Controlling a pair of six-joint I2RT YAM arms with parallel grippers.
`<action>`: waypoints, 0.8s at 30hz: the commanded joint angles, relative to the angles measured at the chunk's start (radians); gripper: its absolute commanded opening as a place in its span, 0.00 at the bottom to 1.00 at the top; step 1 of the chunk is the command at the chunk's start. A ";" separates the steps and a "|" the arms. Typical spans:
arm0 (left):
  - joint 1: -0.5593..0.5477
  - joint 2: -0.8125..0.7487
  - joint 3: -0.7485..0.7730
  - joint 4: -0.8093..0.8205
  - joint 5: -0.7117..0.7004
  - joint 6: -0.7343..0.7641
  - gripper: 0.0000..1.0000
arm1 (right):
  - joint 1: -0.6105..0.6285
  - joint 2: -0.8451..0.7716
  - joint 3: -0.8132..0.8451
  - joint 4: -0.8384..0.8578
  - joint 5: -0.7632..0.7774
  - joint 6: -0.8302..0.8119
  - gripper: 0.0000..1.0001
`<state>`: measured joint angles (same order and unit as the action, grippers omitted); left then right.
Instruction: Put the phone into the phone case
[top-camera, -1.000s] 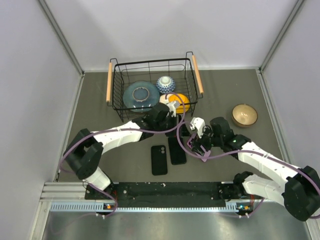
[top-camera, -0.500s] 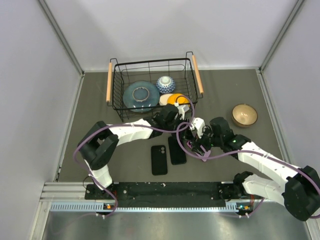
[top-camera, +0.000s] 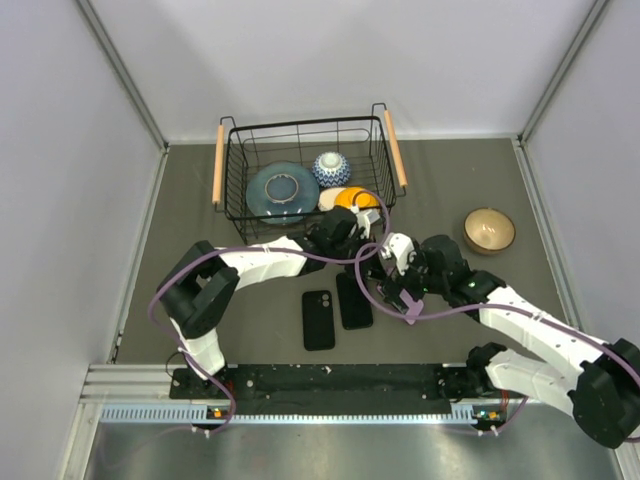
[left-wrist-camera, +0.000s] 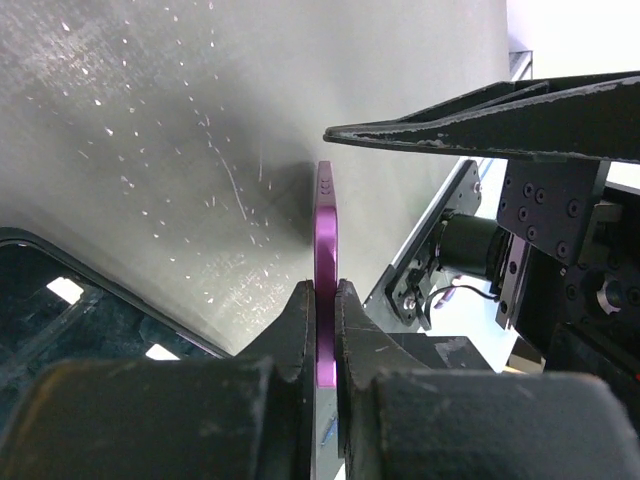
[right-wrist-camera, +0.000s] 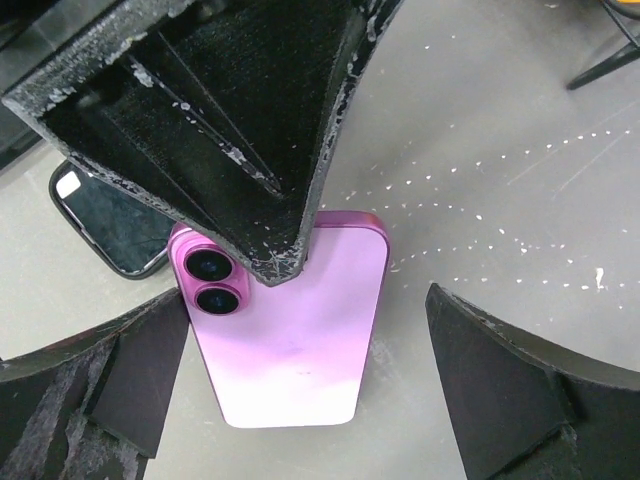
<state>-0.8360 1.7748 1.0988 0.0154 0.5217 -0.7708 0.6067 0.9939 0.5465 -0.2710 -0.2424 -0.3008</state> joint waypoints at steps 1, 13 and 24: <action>-0.005 -0.032 0.065 0.032 0.064 -0.035 0.00 | 0.010 -0.064 0.093 -0.016 0.071 0.037 0.99; -0.003 -0.124 0.193 -0.103 0.021 -0.041 0.00 | 0.010 -0.232 0.274 -0.143 0.022 0.138 0.99; 0.037 -0.309 0.285 -0.327 -0.333 -0.031 0.00 | 0.028 -0.316 0.238 0.027 0.145 0.095 0.36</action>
<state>-0.8307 1.6028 1.3586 -0.2718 0.3550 -0.7658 0.6086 0.7406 0.8082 -0.3706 -0.1890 -0.1837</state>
